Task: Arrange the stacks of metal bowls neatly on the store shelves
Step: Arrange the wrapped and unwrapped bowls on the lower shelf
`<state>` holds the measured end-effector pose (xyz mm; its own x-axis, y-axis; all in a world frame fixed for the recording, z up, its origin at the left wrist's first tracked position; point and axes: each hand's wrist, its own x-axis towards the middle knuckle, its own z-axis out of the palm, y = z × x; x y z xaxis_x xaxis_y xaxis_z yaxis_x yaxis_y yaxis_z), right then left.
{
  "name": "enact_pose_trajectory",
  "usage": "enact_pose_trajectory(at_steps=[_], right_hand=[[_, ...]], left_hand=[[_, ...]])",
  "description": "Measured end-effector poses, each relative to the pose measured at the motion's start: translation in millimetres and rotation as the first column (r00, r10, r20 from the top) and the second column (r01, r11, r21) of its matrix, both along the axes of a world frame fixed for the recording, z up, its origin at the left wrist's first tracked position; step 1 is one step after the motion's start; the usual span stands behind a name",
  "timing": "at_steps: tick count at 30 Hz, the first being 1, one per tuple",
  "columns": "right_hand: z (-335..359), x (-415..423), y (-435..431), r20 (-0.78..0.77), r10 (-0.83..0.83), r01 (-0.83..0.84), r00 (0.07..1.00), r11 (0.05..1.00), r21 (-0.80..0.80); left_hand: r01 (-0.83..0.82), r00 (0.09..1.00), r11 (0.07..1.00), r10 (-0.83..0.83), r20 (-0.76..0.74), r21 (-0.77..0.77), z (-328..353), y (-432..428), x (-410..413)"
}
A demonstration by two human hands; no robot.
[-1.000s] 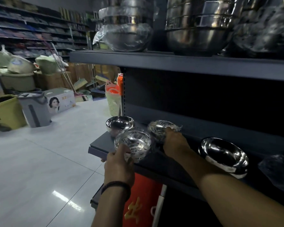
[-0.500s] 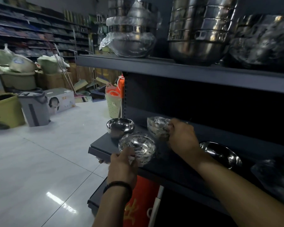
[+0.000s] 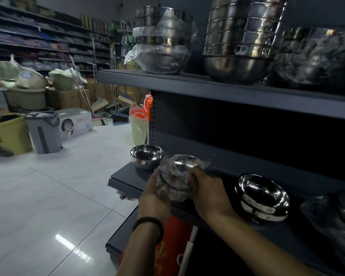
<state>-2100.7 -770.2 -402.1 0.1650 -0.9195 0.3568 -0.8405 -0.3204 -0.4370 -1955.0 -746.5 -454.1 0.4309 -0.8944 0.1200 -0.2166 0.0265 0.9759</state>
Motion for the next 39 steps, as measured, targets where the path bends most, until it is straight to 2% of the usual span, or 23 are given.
enact_pose_trajectory(at_steps=[12, 16, 18, 21, 23, 28, 32, 34, 35, 36, 37, 39], right_hand=[[-7.0, -12.1, -9.5, 0.050, 0.093, -0.094, 0.994, 0.995, 0.019], [-14.5, -12.8, -9.4, 0.052, 0.101, -0.106, 0.994, 0.989, 0.105], [-19.2, -12.7, -8.0, 0.057, 0.118, -0.125, 0.991, 0.980, 0.152], [-24.4, -13.9, -5.6, 0.064, 0.127, -0.137, 0.990, 0.974, 0.182], [-26.8, -16.6, -5.7, 0.087, 0.124, -0.138, 0.988, 0.975, 0.175], [-31.9, -21.9, 5.5, 0.182, 0.118, -0.147, 0.976, 0.976, 0.160], [-46.9, -24.1, 26.7, 0.156, 0.116, -0.139, 0.981, 0.980, 0.145], [-58.0, -25.0, 32.5, 0.147, 0.144, -0.163, 0.979, 0.978, 0.133], [-63.5, -26.2, 33.0, 0.131, 0.143, -0.160, 0.981, 0.980, 0.123], [-68.1, -26.9, 32.9, 0.111, 0.138, -0.150, 0.984, 0.983, 0.111], [-71.7, -27.3, 32.6, 0.103, 0.133, -0.144, 0.986, 0.984, 0.103], [-75.4, -25.8, 32.7, 0.103, 0.132, -0.143, 0.986, 0.984, 0.103]], left_hand=[[0.020, 0.999, 0.998, -0.022, -0.029, -0.064, -5.1, -12.4, 11.0], [0.063, 0.997, 0.993, -0.059, 0.050, -0.098, -6.6, -11.0, 7.4], [0.063, 0.996, 0.996, -0.058, 0.073, -0.058, -8.4, -11.3, 3.3], [0.066, 0.995, 0.998, -0.065, 0.077, -0.010, -15.5, -16.2, 2.6], [0.071, 0.993, 0.997, -0.068, 0.102, -0.032, -12.2, -16.2, -0.2], [0.158, 0.987, 0.984, -0.160, -0.017, -0.079, -8.4, -14.9, -3.3], [0.271, 0.952, 0.962, -0.264, 0.152, -0.023, -16.9, -22.6, 6.6], [0.244, 0.961, 0.970, -0.242, 0.137, 0.001, -16.0, -33.9, 12.1], [0.195, 0.944, 0.981, -0.187, 0.273, -0.002, -15.0, -41.9, 14.8], [0.172, 0.893, 0.983, -0.182, 0.412, 0.062, -7.6, -46.6, 17.6], [0.072, 0.828, 0.991, -0.123, 0.548, 0.114, -1.6, -56.6, 22.9], [-0.059, 0.728, 0.988, -0.057, 0.683, 0.144, 19.4, -68.9, 36.4]])
